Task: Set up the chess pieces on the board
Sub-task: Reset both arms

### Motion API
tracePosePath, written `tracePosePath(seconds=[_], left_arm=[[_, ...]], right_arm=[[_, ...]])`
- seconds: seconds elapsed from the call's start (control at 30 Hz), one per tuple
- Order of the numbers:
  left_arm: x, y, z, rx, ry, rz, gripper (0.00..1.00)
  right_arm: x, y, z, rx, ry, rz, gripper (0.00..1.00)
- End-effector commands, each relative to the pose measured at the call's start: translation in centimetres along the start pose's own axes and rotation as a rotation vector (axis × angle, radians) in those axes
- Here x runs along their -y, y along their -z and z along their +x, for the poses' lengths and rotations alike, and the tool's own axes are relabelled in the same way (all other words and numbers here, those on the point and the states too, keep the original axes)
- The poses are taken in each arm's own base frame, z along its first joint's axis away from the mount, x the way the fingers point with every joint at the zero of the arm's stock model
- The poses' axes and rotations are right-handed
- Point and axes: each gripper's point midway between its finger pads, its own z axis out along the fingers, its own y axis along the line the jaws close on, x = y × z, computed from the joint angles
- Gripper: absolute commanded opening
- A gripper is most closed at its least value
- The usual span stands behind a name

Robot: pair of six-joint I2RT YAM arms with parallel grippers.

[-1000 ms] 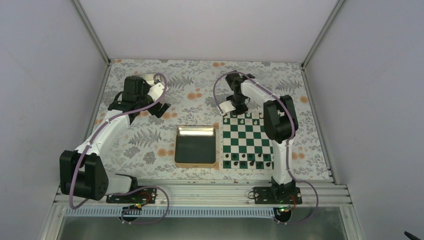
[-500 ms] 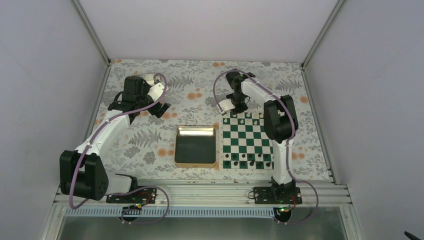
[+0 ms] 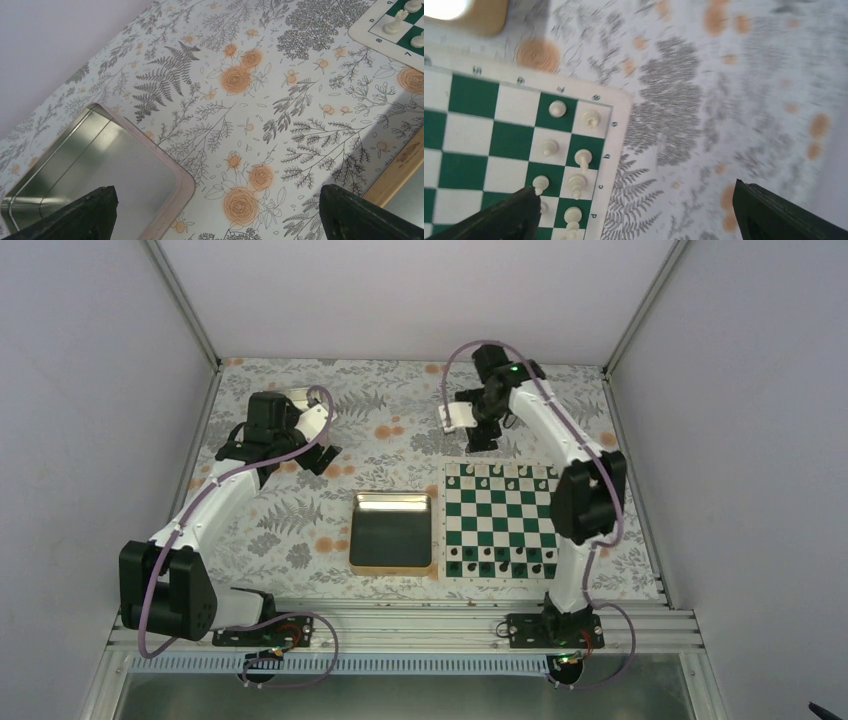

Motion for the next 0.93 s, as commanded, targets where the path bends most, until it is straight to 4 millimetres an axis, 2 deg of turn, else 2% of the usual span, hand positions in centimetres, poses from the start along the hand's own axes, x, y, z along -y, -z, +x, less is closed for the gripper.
tracePosePath(seconds=[0.0, 0.07, 0.1, 0.17, 0.27, 0.37, 0.43, 0.57, 0.7, 0.83, 0.9], left_arm=[[-0.6, 0.9, -2.2, 0.055, -0.012, -0.023, 1.00], [-0.6, 1.1, -2.3, 0.061, -0.016, -0.026, 1.00], [-0.6, 1.2, -2.4, 0.065, -0.015, -0.028, 1.00], [-0.6, 1.3, -2.4, 0.071, -0.014, -0.030, 1.00], [-0.6, 1.4, -2.6, 0.085, -0.011, -0.036, 1.00], [-0.8, 1.4, -2.4, 0.080, -0.011, -0.047, 1.00], [-0.9, 1.5, -2.3, 0.080, -0.011, -0.057, 1.00], [-0.8, 1.8, -2.5, 0.087, -0.009, -0.058, 1.00], [-0.9, 2.0, -2.4, 0.091, -0.008, -0.065, 1.00], [-0.9, 2.0, -2.5, 0.092, -0.008, -0.069, 1.00], [-0.9, 2.0, -2.4, 0.092, -0.008, -0.069, 1.00]], right_arm=[[2.0, 7.8, -1.7, 0.162, -0.264, 0.187, 1.00], [3.1, 9.5, 0.8, 0.136, -0.404, 0.292, 1.00], [2.8, 10.2, 2.3, 0.125, -0.459, 0.316, 1.00], [2.4, 11.1, 6.0, 0.111, -0.578, 0.358, 1.00], [2.7, 12.5, 12.6, 0.095, -0.813, 0.482, 1.00], [2.2, 14.1, 16.2, 0.117, -0.940, 0.647, 1.00], [1.7, 14.9, 17.2, 0.162, -0.960, 0.744, 1.00], [0.8, 16.2, 17.6, 0.194, -0.932, 0.858, 1.00], [1.2, 17.2, 17.6, 0.204, -0.931, 0.886, 1.00], [1.3, 16.5, 18.1, 0.197, -0.952, 0.865, 1.00], [1.4, 16.9, 18.6, 0.209, -0.971, 0.888, 1.00]])
